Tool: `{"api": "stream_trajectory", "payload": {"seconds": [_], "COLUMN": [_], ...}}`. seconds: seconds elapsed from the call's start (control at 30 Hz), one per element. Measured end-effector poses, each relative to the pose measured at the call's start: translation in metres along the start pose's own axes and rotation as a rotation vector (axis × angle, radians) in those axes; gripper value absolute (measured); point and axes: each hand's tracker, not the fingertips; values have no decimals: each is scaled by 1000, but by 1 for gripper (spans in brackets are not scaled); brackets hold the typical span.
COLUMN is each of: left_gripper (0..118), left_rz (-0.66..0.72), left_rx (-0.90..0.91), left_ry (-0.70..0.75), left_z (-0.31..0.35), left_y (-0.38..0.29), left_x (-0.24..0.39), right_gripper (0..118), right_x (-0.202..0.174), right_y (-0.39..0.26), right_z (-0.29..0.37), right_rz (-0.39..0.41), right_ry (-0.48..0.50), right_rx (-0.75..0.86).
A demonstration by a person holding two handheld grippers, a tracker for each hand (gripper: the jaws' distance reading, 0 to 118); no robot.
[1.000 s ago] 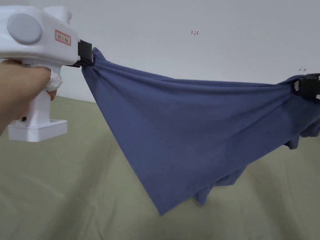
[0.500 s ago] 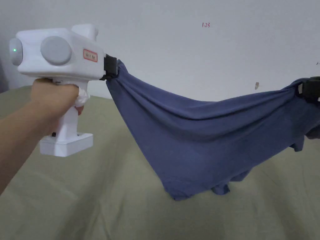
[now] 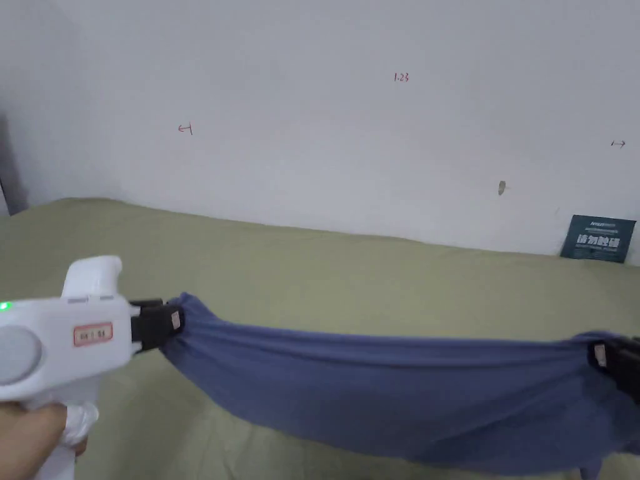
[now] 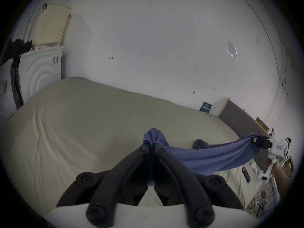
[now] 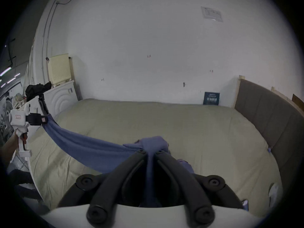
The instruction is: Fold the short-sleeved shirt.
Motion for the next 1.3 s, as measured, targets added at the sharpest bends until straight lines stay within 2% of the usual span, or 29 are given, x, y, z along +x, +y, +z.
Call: {"api": "stream_trajectory", "payload": {"seconds": [0.2, 0.33, 0.47, 0.6, 0.73, 0.77, 0.8, 0.83, 0.87, 0.9, 0.93, 1.07, 1.1, 1.13, 1.17, 1.2, 1.23, 1.27, 1.3], "left_gripper": [6, 6, 6, 6, 8, 17, 44, 90, 106, 106, 106, 106, 105, 105, 104, 102, 94, 81, 58], "left_rz": [86, 158, 156, 232, 242, 248, 250, 230, 218, 194, 165, -35, -65, -93, -124, -142, -155, -167, -185], "left_rx": [-60, -109, -193, -276, -292, -291, -285, -269, -248, -179, -132, 45, 91, 128, 182, 230, 299, 386, 432], "left_ry": [-11, -4, 49, 95, 89, 85, 96, 123, 132, 120, 112, 154, 170, 190, 210, 232, 234, 254, 275], "left_z": [34, 55, 72, 72, 80, 82, 84, 87, 91, 101, 108, 142, 151, 167, 178, 188, 200, 209, 218], "left_y": [-68, -110, -144, -183, -208, -211, -213, -210, -207, -204, -199, -176, -174, -166, -169, -174, -184, -199, -208], "left_x": [-14, -15, -8, -26, -32, -33, -31, -27, -23, -19, -13, 36, 49, 81, 97, 109, 119, 122, 132], "right_gripper": [3, 3, 3, 3, 3, 7, 20, 58, 87, 103, 108, 107, 107, 99, 85, 64, 30, 6, 1], "right_x": [-4, -2, -10, -25, -25, -23, -23, -22, -21, -21, -23, -41, -48, -54, -69, -77, -84, -89, -88], "right_y": [-75, -117, -143, -154, -171, -175, -176, -175, -173, -171, -166, -140, -136, -134, -126, -127, -130, -133, -143], "right_z": [45, 59, 71, 81, 84, 84, 85, 86, 88, 92, 97, 123, 132, 139, 151, 160, 168, 173, 171], "right_rz": [-48, -92, -104, -115, -142, -158, -176, -196, -226, -242, -244, -170, -146, -121, -90, -60, -38, -17, 1], "right_ry": [17, -3, -10, -9, -26, -23, -17, -9, 2, 14, 25, -15, -29, -37, -45, -60, -84, -101, -120], "right_rx": [-47, -144, -185, -228, -253, -257, -258, -262, -266, -248, -209, -44, 4, 37, 72, 115, 137, 146, 139]}}
